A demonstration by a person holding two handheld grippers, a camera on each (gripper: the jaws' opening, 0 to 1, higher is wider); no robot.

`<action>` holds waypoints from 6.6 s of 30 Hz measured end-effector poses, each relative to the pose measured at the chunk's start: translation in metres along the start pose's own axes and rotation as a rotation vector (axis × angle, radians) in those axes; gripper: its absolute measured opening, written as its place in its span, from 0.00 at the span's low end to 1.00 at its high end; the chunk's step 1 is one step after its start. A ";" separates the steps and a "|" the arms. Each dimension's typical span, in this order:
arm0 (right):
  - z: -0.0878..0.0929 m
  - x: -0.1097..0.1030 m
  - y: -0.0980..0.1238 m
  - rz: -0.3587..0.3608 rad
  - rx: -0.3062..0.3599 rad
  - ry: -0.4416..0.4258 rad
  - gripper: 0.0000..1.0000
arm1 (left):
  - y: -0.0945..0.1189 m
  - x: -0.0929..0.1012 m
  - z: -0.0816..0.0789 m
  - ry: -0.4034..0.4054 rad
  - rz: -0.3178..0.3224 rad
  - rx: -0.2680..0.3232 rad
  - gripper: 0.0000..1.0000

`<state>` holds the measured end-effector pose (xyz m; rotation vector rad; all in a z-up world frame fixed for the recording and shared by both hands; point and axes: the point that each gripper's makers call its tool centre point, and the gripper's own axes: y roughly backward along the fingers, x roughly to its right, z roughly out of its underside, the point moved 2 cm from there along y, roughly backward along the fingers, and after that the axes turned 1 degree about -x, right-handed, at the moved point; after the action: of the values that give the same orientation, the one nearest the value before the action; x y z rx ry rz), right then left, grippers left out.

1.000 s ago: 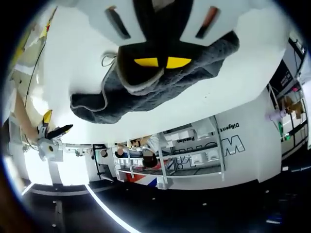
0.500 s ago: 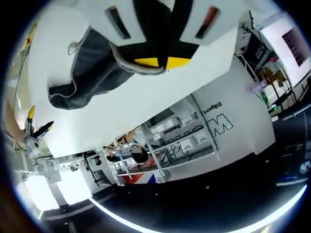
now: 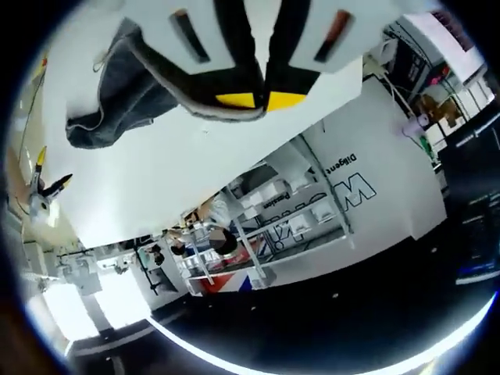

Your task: Fold the towel on the table until its edges align and the towel forms a compact rectangular stack.

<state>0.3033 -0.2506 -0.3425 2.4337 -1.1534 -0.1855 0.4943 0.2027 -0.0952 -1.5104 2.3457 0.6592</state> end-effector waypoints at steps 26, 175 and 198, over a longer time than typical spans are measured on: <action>0.001 0.009 0.008 0.034 0.002 -0.011 0.96 | -0.068 -0.074 0.025 -0.055 0.018 -0.102 0.04; -0.007 -0.049 -0.045 -0.105 -0.009 -0.005 0.94 | 0.105 0.215 0.190 0.552 0.204 0.027 0.86; -0.027 -0.011 -0.034 -0.037 0.111 -0.114 0.87 | 0.111 0.215 0.194 0.543 0.164 -0.011 0.99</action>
<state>0.3281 -0.2142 -0.3343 2.5725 -1.1970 -0.2825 0.3011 0.1724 -0.3356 -1.6784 2.8881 0.3184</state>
